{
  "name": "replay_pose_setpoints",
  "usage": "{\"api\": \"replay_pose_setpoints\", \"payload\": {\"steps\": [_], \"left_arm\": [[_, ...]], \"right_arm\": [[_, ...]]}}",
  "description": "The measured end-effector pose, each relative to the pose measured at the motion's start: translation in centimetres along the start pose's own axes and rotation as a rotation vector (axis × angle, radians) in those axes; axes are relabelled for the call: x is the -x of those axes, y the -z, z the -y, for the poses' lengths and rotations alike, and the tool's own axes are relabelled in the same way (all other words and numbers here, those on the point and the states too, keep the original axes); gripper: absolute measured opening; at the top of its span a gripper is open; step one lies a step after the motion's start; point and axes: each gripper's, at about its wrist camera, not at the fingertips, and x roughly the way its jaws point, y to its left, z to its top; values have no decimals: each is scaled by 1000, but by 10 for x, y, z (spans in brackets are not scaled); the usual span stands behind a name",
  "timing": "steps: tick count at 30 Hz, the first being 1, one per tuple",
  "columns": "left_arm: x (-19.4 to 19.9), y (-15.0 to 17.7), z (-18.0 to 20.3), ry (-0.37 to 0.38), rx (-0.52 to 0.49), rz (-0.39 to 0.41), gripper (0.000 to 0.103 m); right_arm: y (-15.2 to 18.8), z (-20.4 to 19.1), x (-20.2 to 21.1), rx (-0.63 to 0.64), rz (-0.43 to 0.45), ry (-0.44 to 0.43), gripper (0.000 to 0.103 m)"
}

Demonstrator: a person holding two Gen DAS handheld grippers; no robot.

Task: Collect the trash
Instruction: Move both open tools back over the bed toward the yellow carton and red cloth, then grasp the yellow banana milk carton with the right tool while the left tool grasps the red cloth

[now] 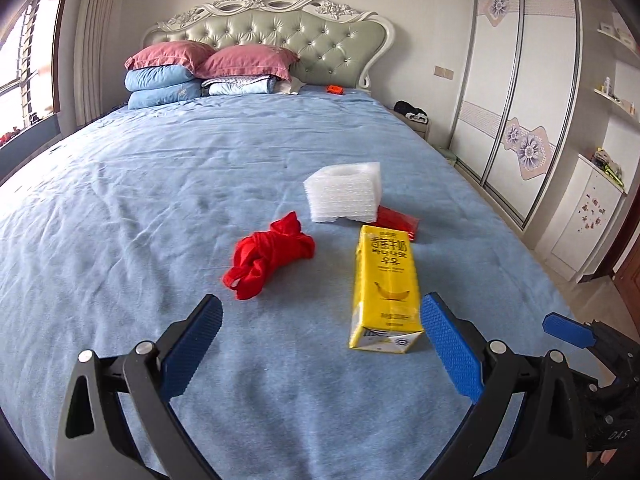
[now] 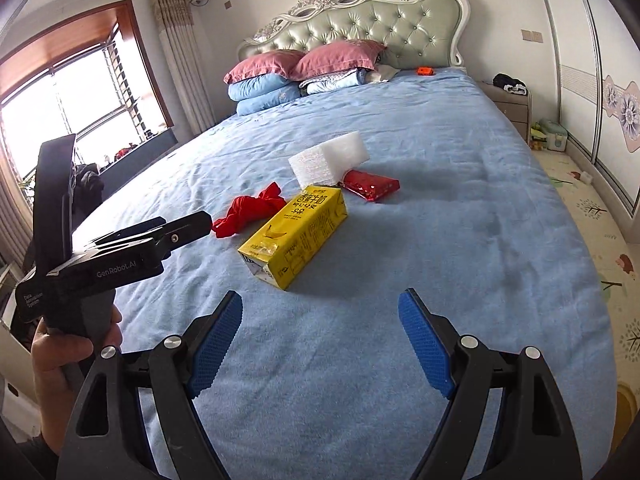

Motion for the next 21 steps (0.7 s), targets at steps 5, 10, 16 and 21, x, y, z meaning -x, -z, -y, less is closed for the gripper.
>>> {"api": "replay_pose_setpoints", "payload": {"steps": [5,10,16,21], "left_arm": [[-17,-6,-35,-31,2,-12,99],[-35,-14,-56,-1,2,-47,99],[-53,-24,-71,70,14,-75,99],[-61,-28,-90,80,74,-83,99]], "right_arm": [[-11,-13,-33,-32,-18,8,79],[-21,-26,-65,-74,-29,23,79],[-30,-47,-103,-79,-68,100,85],[-38,-64,-130,-32,-106,165,85]]}}
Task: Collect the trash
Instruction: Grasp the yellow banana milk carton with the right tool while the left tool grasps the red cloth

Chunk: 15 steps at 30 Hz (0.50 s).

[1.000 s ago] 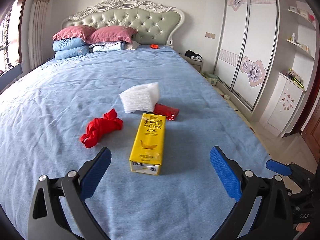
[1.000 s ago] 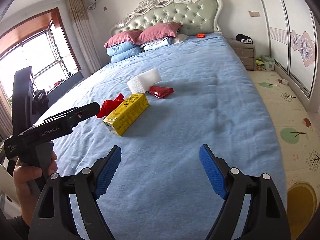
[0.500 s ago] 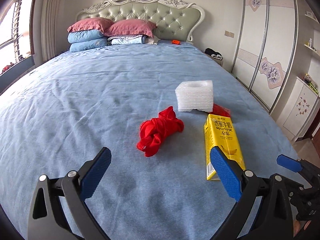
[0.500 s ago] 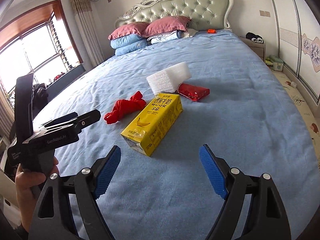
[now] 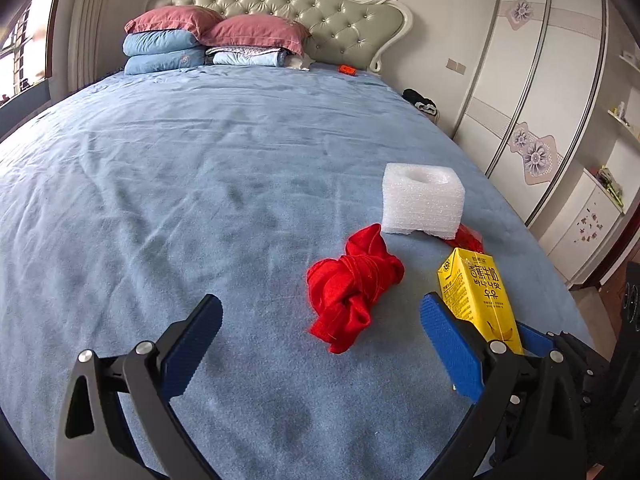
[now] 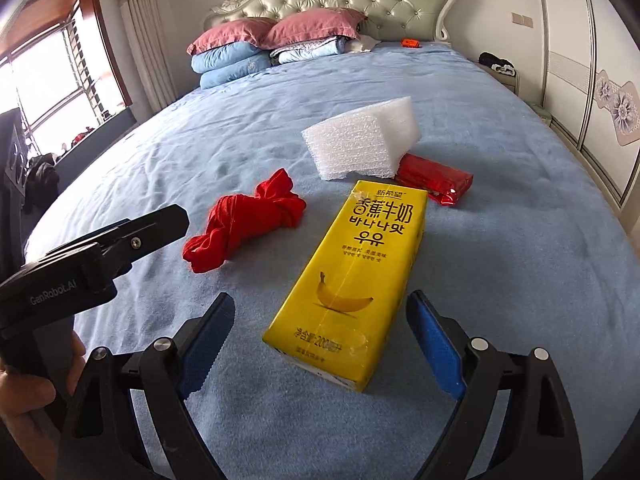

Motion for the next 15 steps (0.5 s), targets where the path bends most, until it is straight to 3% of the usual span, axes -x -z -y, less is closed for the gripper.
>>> {"api": "replay_pose_setpoints", "payload": {"steps": [3,5,9,11,15], "left_arm": [[-4,-3,-6,8,23,-6,99],[-7,-5,-7,11,25,-13,99],[-19,-8,-6,4,10,-26,99],[-25,-8,-3,-1,-3,-36,99],[-51,-10,7,-8,-66,-90,99]], "right_arm": [[-4,-1,-13,11,-32,73,81],[-4,5,-18,-9,-61,86,68],[-1,9,-16,12,-56,94,56],[0,13,-10,22,-41,65,50],[4,32,-2,9,-36,-19,50]]}}
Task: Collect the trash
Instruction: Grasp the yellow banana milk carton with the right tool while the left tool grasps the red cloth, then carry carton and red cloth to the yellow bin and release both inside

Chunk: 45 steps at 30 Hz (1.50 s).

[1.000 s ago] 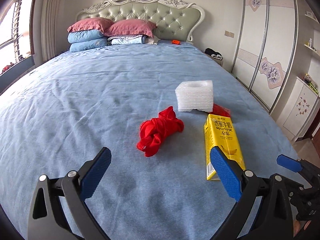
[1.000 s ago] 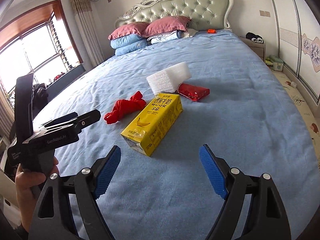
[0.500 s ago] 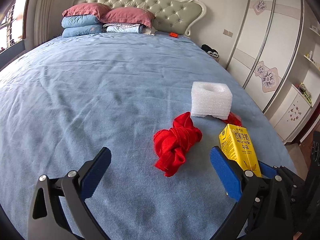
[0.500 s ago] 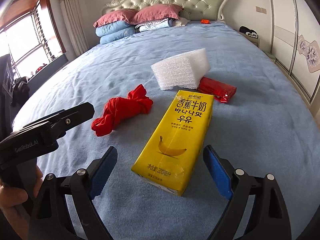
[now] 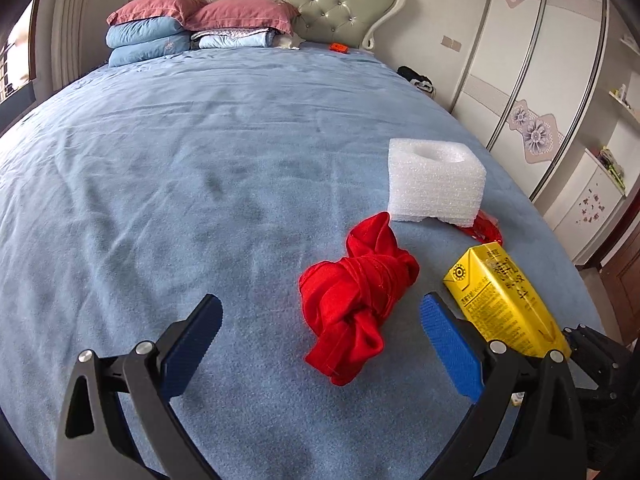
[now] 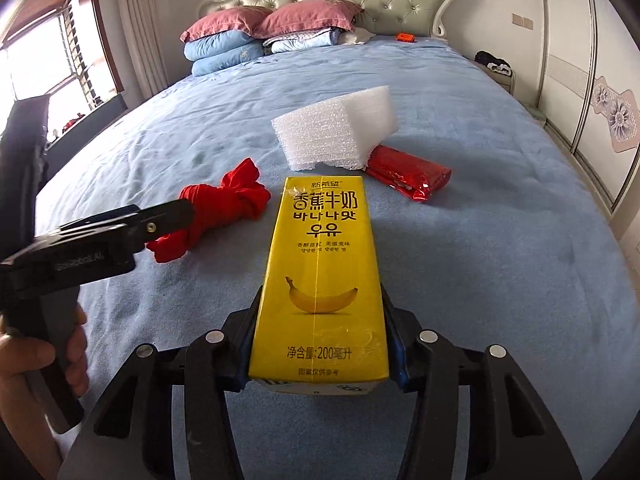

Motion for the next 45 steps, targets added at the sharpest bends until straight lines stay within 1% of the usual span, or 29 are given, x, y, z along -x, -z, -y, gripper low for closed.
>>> {"api": "replay_pose_setpoints", "payload": {"steps": [1,2,6,8,9,11,12,13,14,15,18,20,22,27,30,35,39,42,45], "left_arm": [[-7,-2,3,-17,-16,-13,99],[-14,-4,5,-19,-27,-26,99],[-26,-10,16,51,-32,-53,99],[-30,-11,19,59,-23,-55,98],[-31,-11,21,61,-24,-59,94],[-34,-9,26,48,-35,-73,71],[-35,-8,28,24,-46,-74,67],[-34,-7,30,14,-56,-72,58],[-33,-6,32,12,-64,-71,53],[-31,-5,32,9,-66,-66,51],[-24,-1,33,31,-49,-57,49],[-18,4,37,29,-51,-47,49],[-11,10,41,43,-48,-39,49],[17,27,60,71,-55,-1,49],[31,37,75,103,-55,9,49],[48,61,108,168,-69,14,49],[55,81,132,233,-38,-2,49],[59,94,152,271,-22,-10,49],[61,103,175,296,-24,-16,49]], "right_arm": [[1,8,1,-27,-10,-41,49],[1,16,3,-55,-17,-66,49],[3,32,10,-116,-6,-119,49],[5,38,13,-136,1,-141,49],[6,40,14,-144,3,-148,49],[7,43,15,-157,10,-159,49],[7,44,16,-159,11,-161,49],[8,45,17,-160,12,-163,49],[8,46,18,-159,12,-165,49],[8,48,18,-158,11,-168,49],[11,51,20,-162,10,-190,49],[13,56,22,-175,13,-219,49],[15,62,25,-198,16,-250,49],[27,80,38,-241,24,-314,49],[38,90,51,-251,28,-333,49],[58,104,80,-225,40,-315,49],[76,118,106,-207,68,-288,49],[89,130,123,-184,84,-239,49],[101,145,140,-197,100,-248,49]]}}
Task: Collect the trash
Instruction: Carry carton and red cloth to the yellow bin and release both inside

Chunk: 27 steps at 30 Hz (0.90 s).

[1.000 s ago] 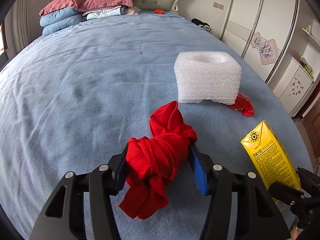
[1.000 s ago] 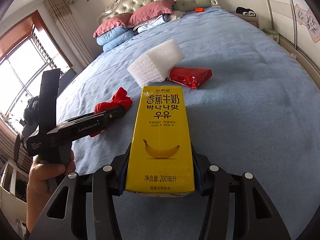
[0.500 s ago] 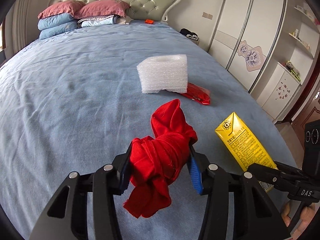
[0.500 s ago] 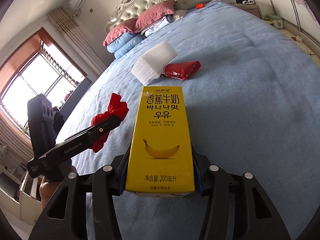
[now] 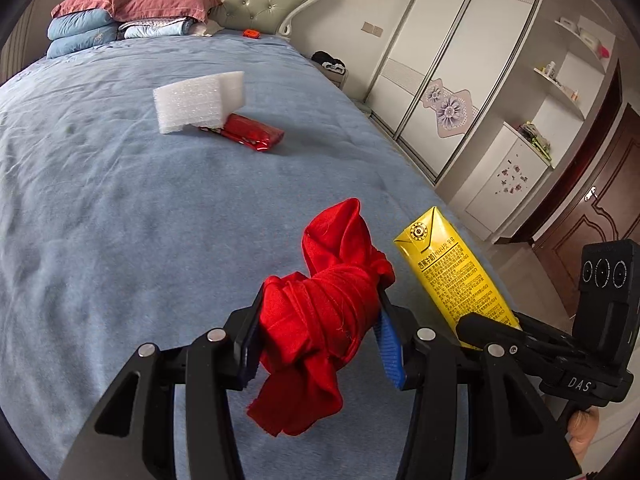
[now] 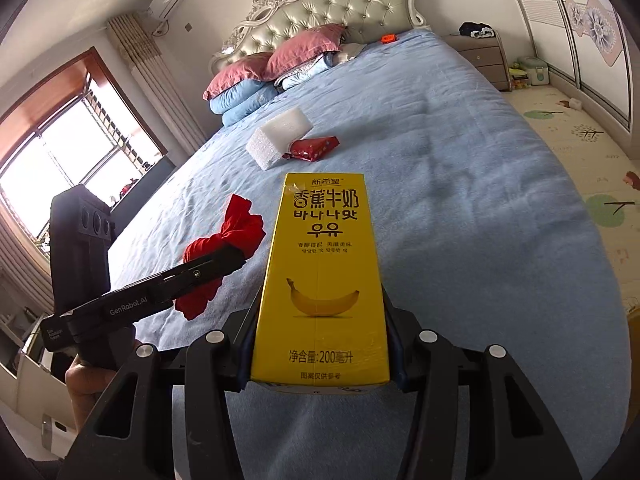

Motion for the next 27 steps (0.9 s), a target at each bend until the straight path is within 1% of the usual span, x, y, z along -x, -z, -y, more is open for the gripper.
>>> {"api": "replay_pose_setpoints", "payload": {"steps": [4,7,10,17,23,27], "left_arm": [[-7,4,34,48,-14,-13,49],[-16,8,66,86,-39,-30,49],[-25,11,98,108,-73,-43,49],[-57,12,163,180,-127,-100,49],[-89,16,219,218,-184,-156,49],[-111,18,254,241,-232,-200,49]], "right_arm": [[10,19,29,-18,33,16,49],[18,40,49,-64,56,26,49],[25,57,76,-100,104,35,49],[39,90,127,-129,186,94,49],[52,132,164,-211,250,153,49],[64,161,187,-263,290,212,49]]}}
